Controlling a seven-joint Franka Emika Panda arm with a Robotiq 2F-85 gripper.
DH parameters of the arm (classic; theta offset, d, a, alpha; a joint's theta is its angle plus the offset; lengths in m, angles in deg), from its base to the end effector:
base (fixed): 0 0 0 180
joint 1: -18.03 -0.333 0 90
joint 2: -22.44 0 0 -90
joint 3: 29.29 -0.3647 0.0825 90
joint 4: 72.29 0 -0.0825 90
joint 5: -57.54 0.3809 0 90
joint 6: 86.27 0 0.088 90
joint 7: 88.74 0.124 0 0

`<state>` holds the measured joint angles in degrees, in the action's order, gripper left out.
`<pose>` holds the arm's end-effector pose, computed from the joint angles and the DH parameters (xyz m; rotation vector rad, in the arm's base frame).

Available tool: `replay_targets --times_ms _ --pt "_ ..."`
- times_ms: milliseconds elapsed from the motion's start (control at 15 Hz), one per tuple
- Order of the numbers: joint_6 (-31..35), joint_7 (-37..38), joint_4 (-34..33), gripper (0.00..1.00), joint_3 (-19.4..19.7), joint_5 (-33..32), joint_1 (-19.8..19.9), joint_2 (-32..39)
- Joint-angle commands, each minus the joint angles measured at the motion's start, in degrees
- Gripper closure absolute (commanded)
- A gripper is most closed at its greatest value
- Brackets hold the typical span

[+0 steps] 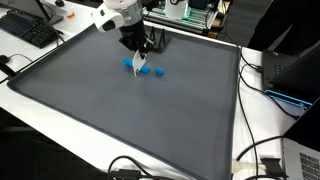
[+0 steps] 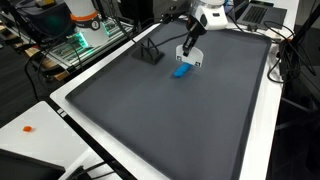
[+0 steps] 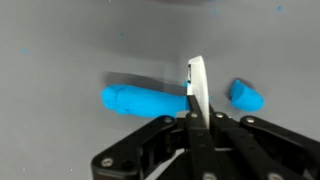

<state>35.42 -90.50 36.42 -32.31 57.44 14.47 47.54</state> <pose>0.6176 0.0691 0.2847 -3.1035 -0.2239 0.3305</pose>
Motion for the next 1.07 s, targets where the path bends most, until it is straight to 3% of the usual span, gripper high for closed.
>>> replay_targets --times_ms 0,1000 --pt "2.37 -1.87 1.02 0.99 -0.45 0.65 0.59 1.12" --pt "3.87 -3.69 2.04 0.99 -1.17 1.4 0.64 3.45"
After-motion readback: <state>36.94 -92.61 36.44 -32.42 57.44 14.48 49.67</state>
